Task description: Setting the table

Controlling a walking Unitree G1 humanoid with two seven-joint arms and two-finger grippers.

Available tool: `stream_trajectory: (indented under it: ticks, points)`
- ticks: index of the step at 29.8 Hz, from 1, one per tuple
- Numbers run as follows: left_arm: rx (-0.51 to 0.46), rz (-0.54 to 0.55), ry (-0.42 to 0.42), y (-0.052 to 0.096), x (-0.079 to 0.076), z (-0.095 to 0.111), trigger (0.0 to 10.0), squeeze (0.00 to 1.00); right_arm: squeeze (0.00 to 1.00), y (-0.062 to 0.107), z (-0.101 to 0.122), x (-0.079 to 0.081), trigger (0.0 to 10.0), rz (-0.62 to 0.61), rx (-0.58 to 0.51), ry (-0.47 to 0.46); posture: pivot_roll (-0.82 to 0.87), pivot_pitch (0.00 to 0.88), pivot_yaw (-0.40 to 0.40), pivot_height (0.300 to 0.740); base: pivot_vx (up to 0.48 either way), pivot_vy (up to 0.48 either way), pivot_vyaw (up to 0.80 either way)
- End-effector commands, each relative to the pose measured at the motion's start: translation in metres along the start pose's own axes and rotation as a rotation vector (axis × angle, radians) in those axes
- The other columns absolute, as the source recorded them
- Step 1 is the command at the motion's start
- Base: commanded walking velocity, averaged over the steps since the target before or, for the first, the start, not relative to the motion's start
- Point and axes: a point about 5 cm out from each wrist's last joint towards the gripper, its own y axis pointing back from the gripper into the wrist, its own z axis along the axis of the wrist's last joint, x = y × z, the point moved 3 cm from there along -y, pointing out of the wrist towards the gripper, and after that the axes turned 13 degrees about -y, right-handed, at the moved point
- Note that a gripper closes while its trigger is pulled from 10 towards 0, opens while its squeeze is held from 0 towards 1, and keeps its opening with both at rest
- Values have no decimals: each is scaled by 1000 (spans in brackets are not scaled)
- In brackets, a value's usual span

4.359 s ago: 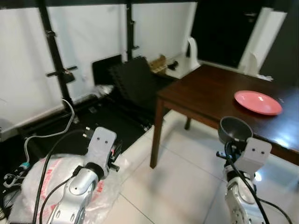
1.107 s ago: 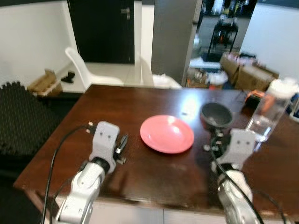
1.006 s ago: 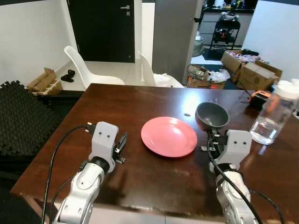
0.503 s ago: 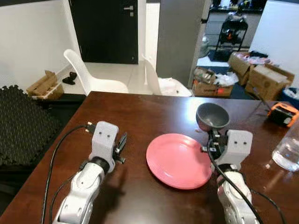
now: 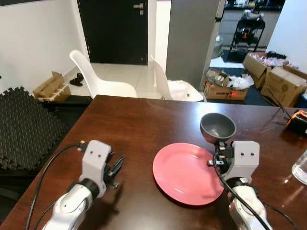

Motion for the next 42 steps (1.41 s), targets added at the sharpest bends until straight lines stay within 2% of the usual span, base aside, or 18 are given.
stream_trajectory:
  ticks: [1,4,7,10,16,19,28,37,38,39,40,41,42]
  points:
    - [21,-15,-7,3,-2,-4,10000,0,0,7,3,-15,10000,-77,6,54,29,135,94,740,0,0,0]
    - [22,-24,-6,3,-5,-4,10000,0,0,15,4,-30,10000,-154,12,78,21,139,97,740,0,0,0]
    - [17,-40,-11,1,-7,-2,10000,0,0,27,1,-39,10000,-211,36,39,10,145,106,740,0,0,0]
    - [15,-53,-15,-1,-7,-1,10000,0,0,38,-3,-35,10000,-220,49,-30,3,148,112,740,0,0,0]
    - [17,-60,-21,-1,-4,-1,10000,0,0,51,-12,-28,10000,-207,67,-94,2,156,124,740,0,0,0]
    - [21,-62,-24,-1,-4,-2,10000,0,0,50,-14,-30,10000,-198,65,-100,4,158,132,740,0,0,0]
    - [25,-64,-29,-1,-4,-2,10000,0,0,39,-22,-48,10000,-236,82,-58,20,160,137,740,0,0,0]
    - [25,-63,-38,0,-2,-1,10000,0,0,38,-35,-45,10000,-214,97,-77,44,157,149,740,0,0,0]
    - [25,-62,-41,0,-1,-1,10000,0,192,37,-35,-44,10000,-213,95,-76,46,155,149,740,0,0,0]
    - [25,-61,-43,0,0,0,10000,0,478,37,-35,-44,10000,-212,93,-77,46,155,149,740,0,0,0]
    - [25,-60,-44,0,0,0,10000,0,478,37,-35,-44,10000,-212,91,-77,46,155,149,740,0,0,0]
    - [25,-59,-46,0,1,0,10000,0,1000,36,-33,-43,10000,-209,77,-72,45,150,149,740,0,0,0]
    - [25,-59,-46,0,1,0,10000,0,1000,36,-33,-43,10000,-209,77,-72,45,150,149,740,0,0,0]
